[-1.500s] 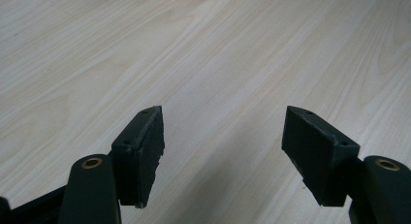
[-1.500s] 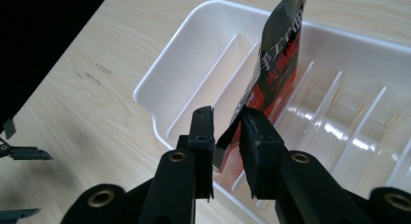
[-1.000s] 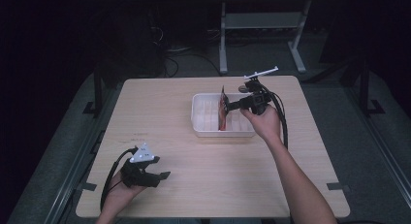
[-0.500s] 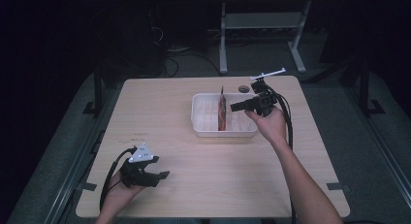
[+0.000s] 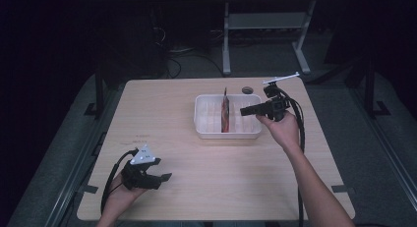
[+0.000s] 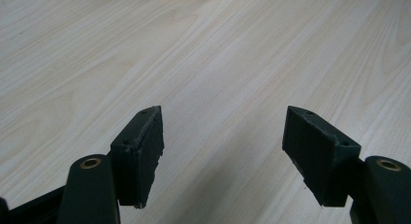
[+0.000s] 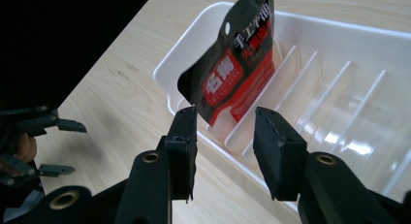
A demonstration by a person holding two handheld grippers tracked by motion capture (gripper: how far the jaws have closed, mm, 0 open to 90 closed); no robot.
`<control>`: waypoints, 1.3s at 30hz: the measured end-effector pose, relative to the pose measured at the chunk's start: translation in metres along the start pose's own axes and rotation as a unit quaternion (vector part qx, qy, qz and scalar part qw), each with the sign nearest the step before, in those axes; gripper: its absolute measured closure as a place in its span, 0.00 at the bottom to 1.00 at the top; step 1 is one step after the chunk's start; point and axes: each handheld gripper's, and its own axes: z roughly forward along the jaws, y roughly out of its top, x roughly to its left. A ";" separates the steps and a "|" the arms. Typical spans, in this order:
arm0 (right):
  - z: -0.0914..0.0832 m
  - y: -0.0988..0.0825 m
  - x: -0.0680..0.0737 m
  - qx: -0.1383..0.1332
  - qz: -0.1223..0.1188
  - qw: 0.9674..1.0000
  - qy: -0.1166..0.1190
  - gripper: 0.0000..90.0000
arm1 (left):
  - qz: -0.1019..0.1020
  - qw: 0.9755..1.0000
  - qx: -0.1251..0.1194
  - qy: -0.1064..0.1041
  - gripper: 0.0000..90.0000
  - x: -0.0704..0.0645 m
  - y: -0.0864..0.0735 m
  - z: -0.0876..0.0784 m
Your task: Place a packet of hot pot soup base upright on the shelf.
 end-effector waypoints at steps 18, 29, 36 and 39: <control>-0.013 -0.021 -0.007 -0.003 -0.005 1.000 0.004 0.64 | -0.004 1.000 -0.002 0.003 0.34 0.003 -0.001 -0.002; -0.017 -0.026 -0.003 0.001 -0.016 1.000 0.006 0.63 | -0.006 1.000 -0.003 0.004 0.34 0.004 -0.001 -0.002; -0.018 -0.034 -0.001 0.004 -0.023 1.000 0.015 0.62 | -0.007 1.000 -0.003 0.003 0.34 0.004 -0.001 -0.002; -0.020 -0.037 0.000 0.010 -0.027 0.999 0.014 0.61 | -0.007 1.000 -0.003 0.003 0.34 0.004 -0.001 -0.002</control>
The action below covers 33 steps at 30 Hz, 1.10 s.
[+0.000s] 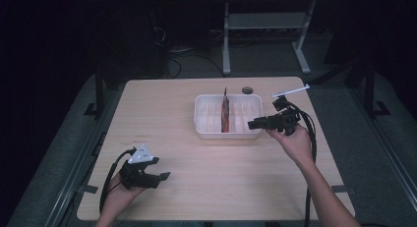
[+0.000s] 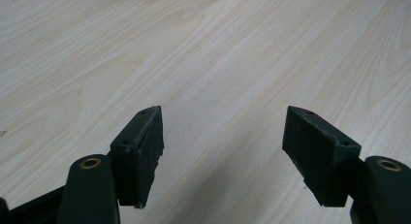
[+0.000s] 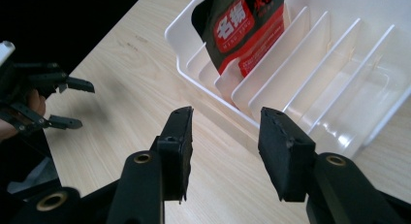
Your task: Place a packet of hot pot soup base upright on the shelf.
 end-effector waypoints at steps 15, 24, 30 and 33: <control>-0.002 -0.023 -0.009 0.003 0.009 1.000 0.006 0.59 | 0.000 1.000 -0.001 0.000 0.34 0.000 0.000 0.000; -0.006 -0.034 -0.012 0.002 0.009 1.000 0.005 0.57 | -0.001 1.000 -0.001 0.001 0.34 0.000 0.000 -0.001; -0.009 -0.040 -0.013 0.005 0.010 1.000 0.002 0.57 | -0.003 1.000 -0.003 0.002 0.34 0.001 0.000 -0.002; -0.011 -0.042 -0.013 -0.001 0.009 1.000 0.005 0.56 | -0.003 1.000 -0.003 0.003 0.34 0.001 0.000 -0.002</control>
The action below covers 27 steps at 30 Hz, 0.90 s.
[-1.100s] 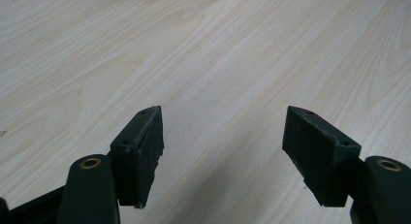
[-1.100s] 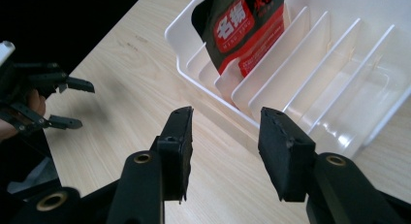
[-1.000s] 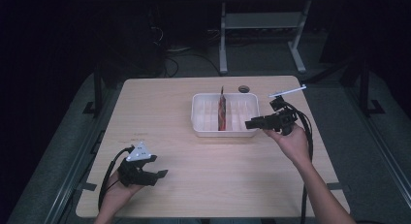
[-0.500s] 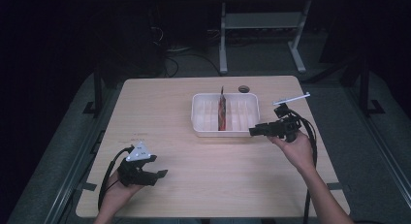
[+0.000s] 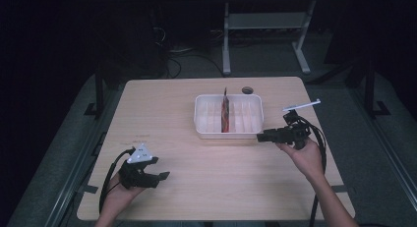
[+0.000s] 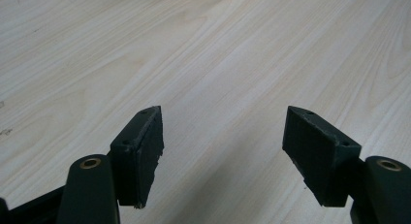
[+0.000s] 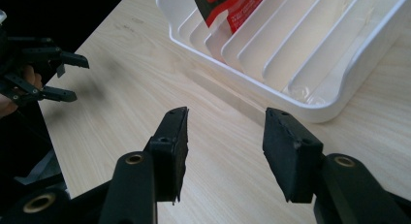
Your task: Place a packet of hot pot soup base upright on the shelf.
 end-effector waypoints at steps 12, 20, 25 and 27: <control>-0.002 -0.018 -0.006 0.001 0.007 1.000 -0.002 0.54 | 0.002 1.000 0.000 0.000 0.34 0.000 0.000 0.000; -0.003 -0.025 -0.006 0.006 0.004 1.000 -0.004 0.54 | 0.001 1.000 0.000 0.000 0.34 -0.001 0.000 0.001; -0.004 -0.030 -0.006 0.007 0.002 1.000 -0.004 0.54 | 0.001 1.000 -0.001 0.001 0.33 -0.001 0.000 0.000; -0.004 -0.033 -0.007 0.008 0.004 1.000 -0.004 0.54 | 0.001 1.000 0.000 0.000 0.34 -0.001 0.000 0.000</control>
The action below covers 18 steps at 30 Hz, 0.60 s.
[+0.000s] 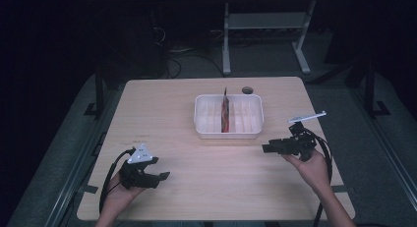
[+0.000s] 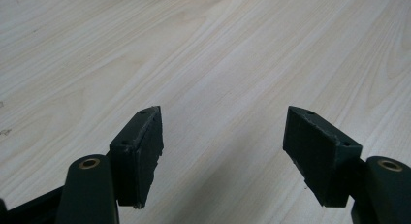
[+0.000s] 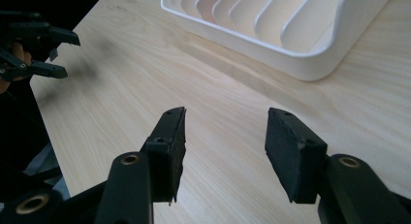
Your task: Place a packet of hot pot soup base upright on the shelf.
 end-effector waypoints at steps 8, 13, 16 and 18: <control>-0.002 -0.011 -0.004 0.001 0.001 1.000 -0.002 0.53 | -0.002 1.000 -0.004 -0.003 0.33 -0.001 0.001 0.000; -0.002 -0.018 -0.007 0.003 0.004 1.000 -0.002 0.53 | -0.002 1.000 -0.003 -0.006 0.33 -0.001 0.001 0.000; -0.002 -0.023 -0.008 -0.002 0.007 1.000 0.000 0.53 | 0.000 1.000 -0.003 -0.006 0.33 -0.002 0.002 -0.001; -0.002 -0.026 -0.007 -0.003 0.007 1.000 0.002 0.53 | 0.000 1.000 -0.004 -0.007 0.33 -0.003 0.002 0.000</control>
